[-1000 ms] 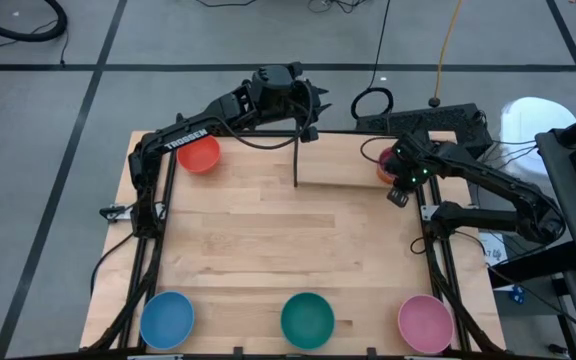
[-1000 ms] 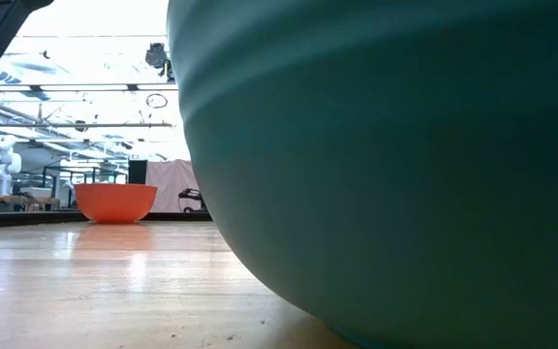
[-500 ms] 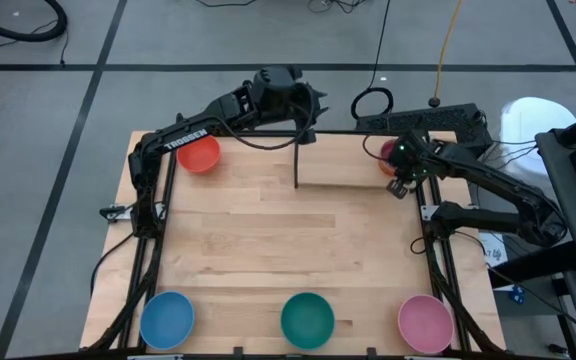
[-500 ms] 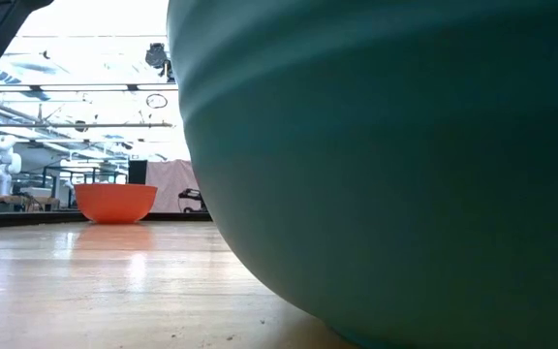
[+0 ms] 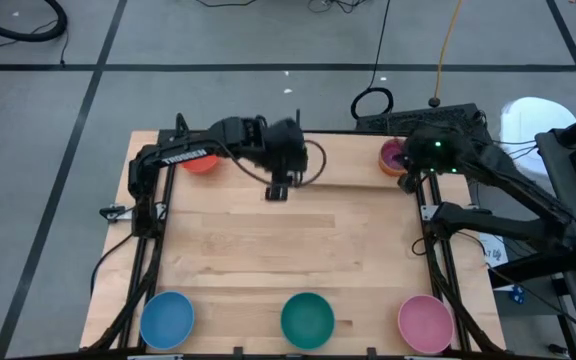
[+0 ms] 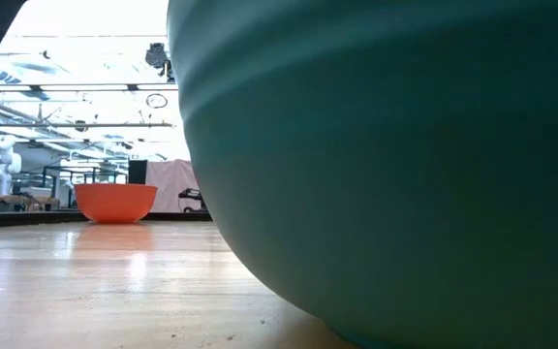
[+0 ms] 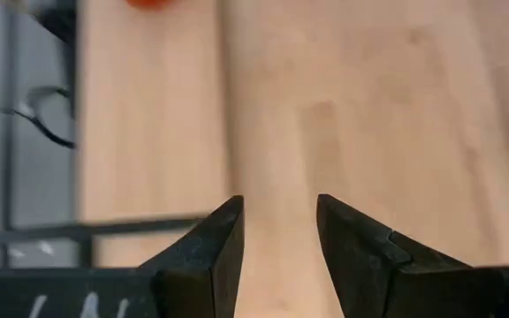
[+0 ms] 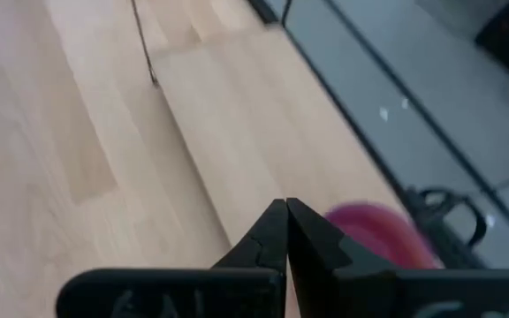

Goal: Place and stack bowls onto a shelf
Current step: Put the large green bowl on the shelf

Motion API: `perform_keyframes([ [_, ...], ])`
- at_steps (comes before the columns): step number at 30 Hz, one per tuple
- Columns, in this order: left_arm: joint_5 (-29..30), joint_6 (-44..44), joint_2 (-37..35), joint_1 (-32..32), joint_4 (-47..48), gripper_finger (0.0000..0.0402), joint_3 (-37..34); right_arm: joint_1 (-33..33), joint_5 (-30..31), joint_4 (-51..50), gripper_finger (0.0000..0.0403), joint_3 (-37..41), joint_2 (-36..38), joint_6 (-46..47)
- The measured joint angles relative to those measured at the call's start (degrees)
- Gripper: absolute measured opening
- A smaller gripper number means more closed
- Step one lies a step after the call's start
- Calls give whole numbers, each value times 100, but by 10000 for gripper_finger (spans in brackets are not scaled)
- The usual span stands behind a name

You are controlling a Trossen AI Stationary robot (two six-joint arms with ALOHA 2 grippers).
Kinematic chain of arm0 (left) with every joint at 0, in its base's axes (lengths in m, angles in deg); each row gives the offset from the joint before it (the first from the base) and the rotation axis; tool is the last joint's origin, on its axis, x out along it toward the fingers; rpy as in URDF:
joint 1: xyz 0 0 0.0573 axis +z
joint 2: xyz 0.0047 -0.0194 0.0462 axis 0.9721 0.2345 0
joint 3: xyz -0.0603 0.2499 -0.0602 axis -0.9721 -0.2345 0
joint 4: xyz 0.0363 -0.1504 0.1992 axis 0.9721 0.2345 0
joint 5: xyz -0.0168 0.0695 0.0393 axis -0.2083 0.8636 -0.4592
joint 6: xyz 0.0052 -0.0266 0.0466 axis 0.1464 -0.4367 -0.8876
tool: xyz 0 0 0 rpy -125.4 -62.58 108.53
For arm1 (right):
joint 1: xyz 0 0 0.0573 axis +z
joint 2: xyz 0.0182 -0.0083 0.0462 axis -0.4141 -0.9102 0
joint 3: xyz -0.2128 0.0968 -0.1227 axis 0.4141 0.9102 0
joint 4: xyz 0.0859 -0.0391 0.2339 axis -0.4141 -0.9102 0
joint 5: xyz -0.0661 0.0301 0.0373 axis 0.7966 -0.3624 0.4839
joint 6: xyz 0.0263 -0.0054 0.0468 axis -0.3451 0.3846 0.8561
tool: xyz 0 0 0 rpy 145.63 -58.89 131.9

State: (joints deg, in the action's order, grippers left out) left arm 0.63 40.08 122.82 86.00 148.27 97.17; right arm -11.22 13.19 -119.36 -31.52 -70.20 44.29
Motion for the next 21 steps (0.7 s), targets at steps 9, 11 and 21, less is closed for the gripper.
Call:
perform_keyframes([
  [9, -32, 1237, 6, -912, 218, 149, 0, 403, -2, 0, 0, -629, 173, -54],
  [11, -34, 1363, 41, -1023, 242, 149, 2, 478, -2, 0, 0, -708, 214, -45],
  [21, -28, 3011, 170, -1287, -113, 149, -421, 758, -457, 42, 0, -886, 394, 91],
])
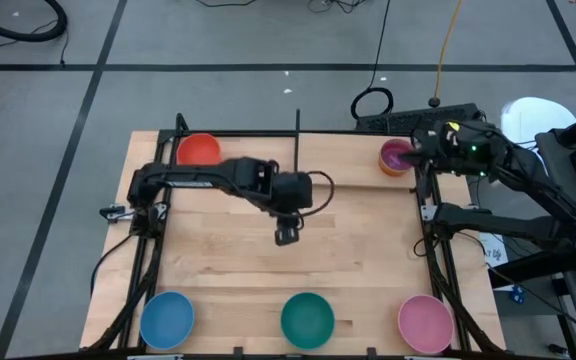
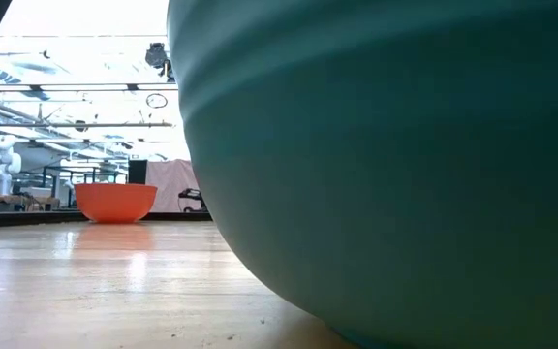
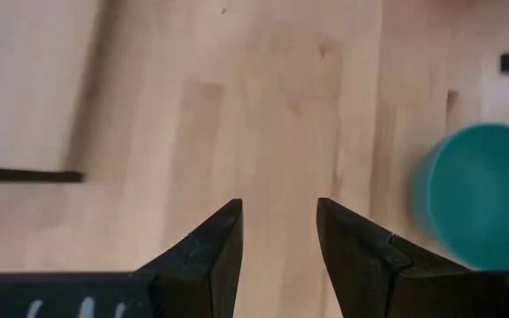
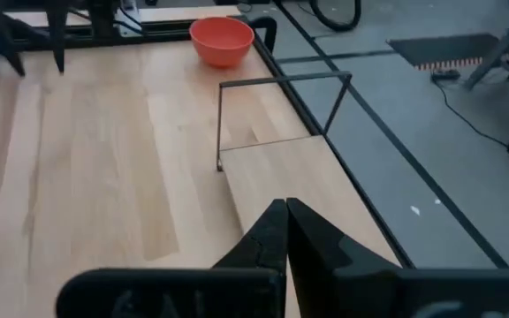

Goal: Place and stack bowls onto a shelf
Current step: Put the large green bowl on the shelf

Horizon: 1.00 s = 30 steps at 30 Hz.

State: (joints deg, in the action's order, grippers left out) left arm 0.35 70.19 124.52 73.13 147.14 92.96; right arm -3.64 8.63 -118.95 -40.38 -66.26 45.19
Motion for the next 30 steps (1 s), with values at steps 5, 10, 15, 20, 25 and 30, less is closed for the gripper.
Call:
perform_keyframes([
  [5, -2, 767, 3, -463, -881, 149, -944, 83, -217, -53, 0, 0, 148, -466],
  [10, -7, 1638, 19, -1203, -2222, 149, -1782, 86, -834, -128, 0, 0, 347, -810],
  [15, 450, 2579, 15, -1860, -2913, 149, -2264, 86, -920, -178, 0, 0, 559, -904],
  [20, 1174, 3058, 8, -2216, -2924, 149, -2542, 84, -917, -177, 0, 0, 747, -855],
  [25, 1176, 3445, 7, -2285, -2949, 149, -2789, 83, -910, -173, 0, 2, 829, -723],
  [30, 1144, 3574, 7, -2293, -3074, 149, -3025, 83, -899, -173, 0, 2, 829, -712],
])
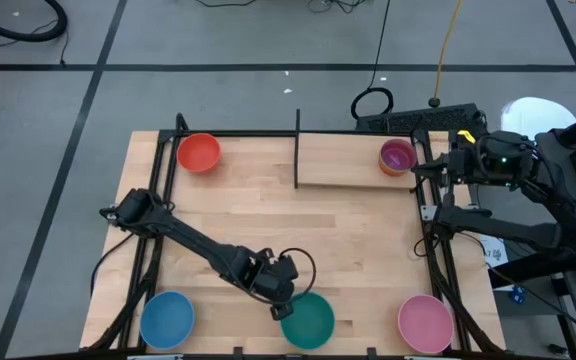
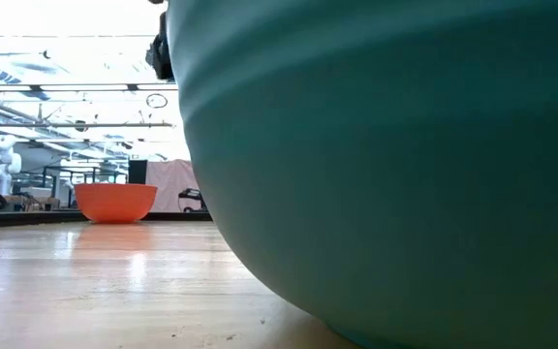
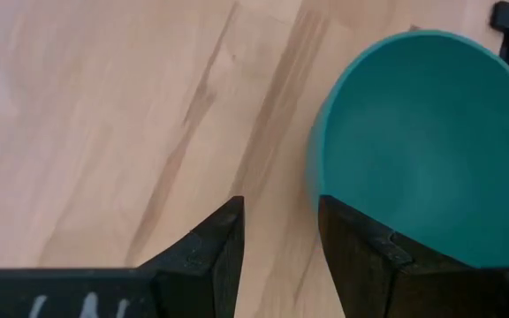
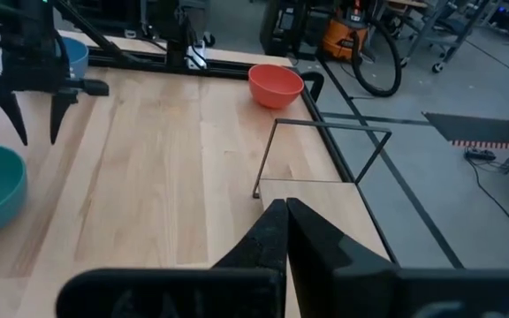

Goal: Place and stack bowls onto a shelf
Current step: Put the large green bowl on the shelf

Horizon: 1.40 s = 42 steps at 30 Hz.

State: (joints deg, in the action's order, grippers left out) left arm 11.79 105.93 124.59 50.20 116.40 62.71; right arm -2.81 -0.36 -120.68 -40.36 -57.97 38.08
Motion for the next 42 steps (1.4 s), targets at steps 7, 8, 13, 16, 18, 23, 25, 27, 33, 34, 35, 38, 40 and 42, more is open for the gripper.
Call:
perform_keyframes([
  [7, -88, 15, 2, -5, -1051, 149, -400, 0, 17, 2, 0, 2, -2, 30],
  [8, -87, 15, 9, -14, -1069, 149, -429, 0, 19, 2, 0, 2, -2, 30],
  [13, -231, 59, 219, -20, -1189, 149, -443, 0, 20, 5, 0, 2, 0, 30],
  [16, -352, -106, 323, -20, -1228, 149, -438, 0, 22, 7, 0, 2, 0, 25],
  [18, -367, -141, 411, -11, -1345, 149, -435, 0, 26, 14, 0, 2, 0, 23],
  [23, -386, -87, 527, -4, -1356, 149, -414, 0, 25, 48, 0, 3, 2, 10],
  [25, -484, -28, 592, 6, -1224, 149, -443, 0, 24, 50, 0, 3, 2, 10],
  [27, -582, 69, 668, 48, -1396, 149, -435, 0, 26, 50, 0, 4, 2, 10],
  [33, -670, 126, 662, 192, -1330, 95, -432, 0, 26, 50, 0, 3, 2, 13],
  [34, -670, 126, 662, 225, -1355, 76, -433, 0, 26, 50, 0, 2, 2, 12],
  [35, -671, 126, 662, 256, -1379, 55, -432, 0, 26, 48, 0, 4, 2, 12],
  [38, -681, 188, 661, 362, -1376, 13, -432, 0, 26, 50, 0, 4, 2, 12],
  [40, -693, 204, 662, 461, -1360, 11, -434, 0, 25, 48, 0, 3, 2, 12],
  [42, -687, 187, 631, 595, -1411, 8, -434, 0, 24, 48, 0, 2, 2, 10],
])
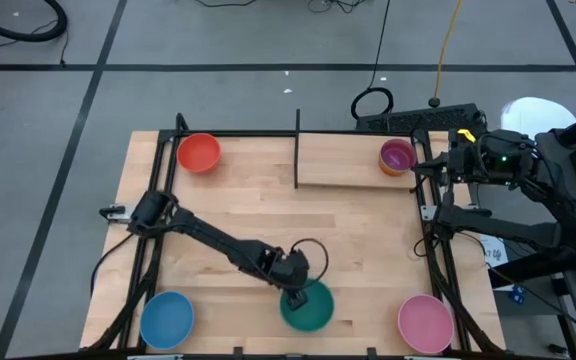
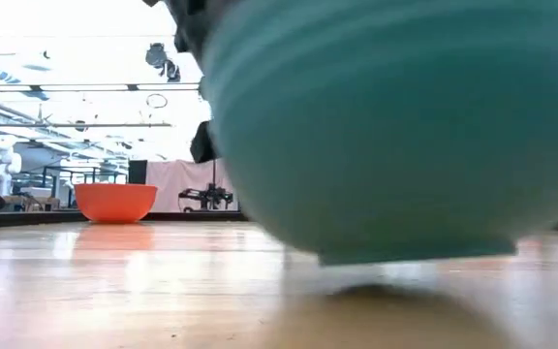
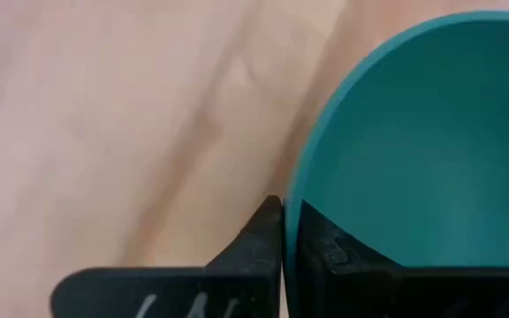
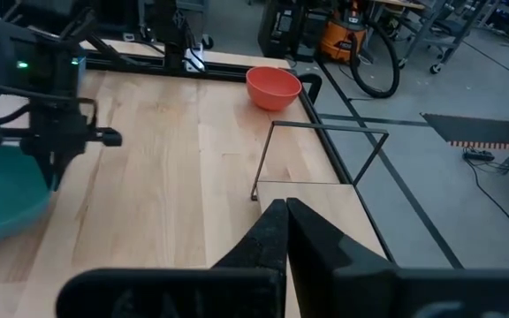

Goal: Place and stack bowls onto a shelf
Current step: Put the large green bowl on the shelf

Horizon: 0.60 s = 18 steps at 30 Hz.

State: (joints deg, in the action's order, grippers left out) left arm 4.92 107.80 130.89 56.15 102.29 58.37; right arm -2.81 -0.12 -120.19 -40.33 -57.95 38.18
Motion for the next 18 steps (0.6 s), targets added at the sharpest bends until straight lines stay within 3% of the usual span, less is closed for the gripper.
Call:
perform_keyframes([
  [11, 598, -622, -981, 1221, 111, 5, 179, -1, 0, -1, 0, 2, 0, 0],
  [18, 749, -2180, -1066, 2243, 898, 5, 1594, -2, 0, -2, 0, 2, 0, -2],
])
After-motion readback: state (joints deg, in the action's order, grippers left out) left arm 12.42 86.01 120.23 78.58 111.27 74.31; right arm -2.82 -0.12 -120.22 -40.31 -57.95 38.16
